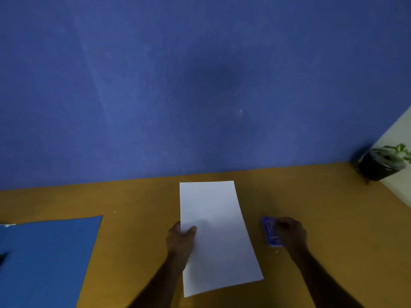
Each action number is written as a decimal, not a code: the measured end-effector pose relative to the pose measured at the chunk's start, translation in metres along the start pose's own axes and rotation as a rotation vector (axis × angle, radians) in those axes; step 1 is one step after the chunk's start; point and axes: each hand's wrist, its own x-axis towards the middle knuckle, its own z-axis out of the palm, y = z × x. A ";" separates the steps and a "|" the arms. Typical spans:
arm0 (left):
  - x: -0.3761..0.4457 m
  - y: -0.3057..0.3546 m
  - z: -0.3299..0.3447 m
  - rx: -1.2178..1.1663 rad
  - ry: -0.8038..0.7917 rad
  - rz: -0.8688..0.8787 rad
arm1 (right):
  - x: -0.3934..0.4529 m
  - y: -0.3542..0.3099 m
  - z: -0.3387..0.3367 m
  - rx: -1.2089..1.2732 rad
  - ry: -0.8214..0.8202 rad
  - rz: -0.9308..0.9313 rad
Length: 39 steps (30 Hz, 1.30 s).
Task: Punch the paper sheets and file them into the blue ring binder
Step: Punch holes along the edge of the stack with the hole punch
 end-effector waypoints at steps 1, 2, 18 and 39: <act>0.000 -0.001 0.008 0.002 -0.010 -0.014 | 0.006 0.008 -0.006 -0.030 0.025 0.001; 0.001 -0.004 0.015 0.005 -0.015 -0.021 | 0.012 0.015 -0.009 -0.056 0.042 0.008; 0.001 -0.025 0.087 0.028 -0.031 -0.088 | 0.039 0.048 -0.006 0.010 -0.108 0.059; 0.002 -0.029 0.107 0.191 -0.049 -0.074 | 0.052 0.062 -0.005 0.143 -0.133 0.107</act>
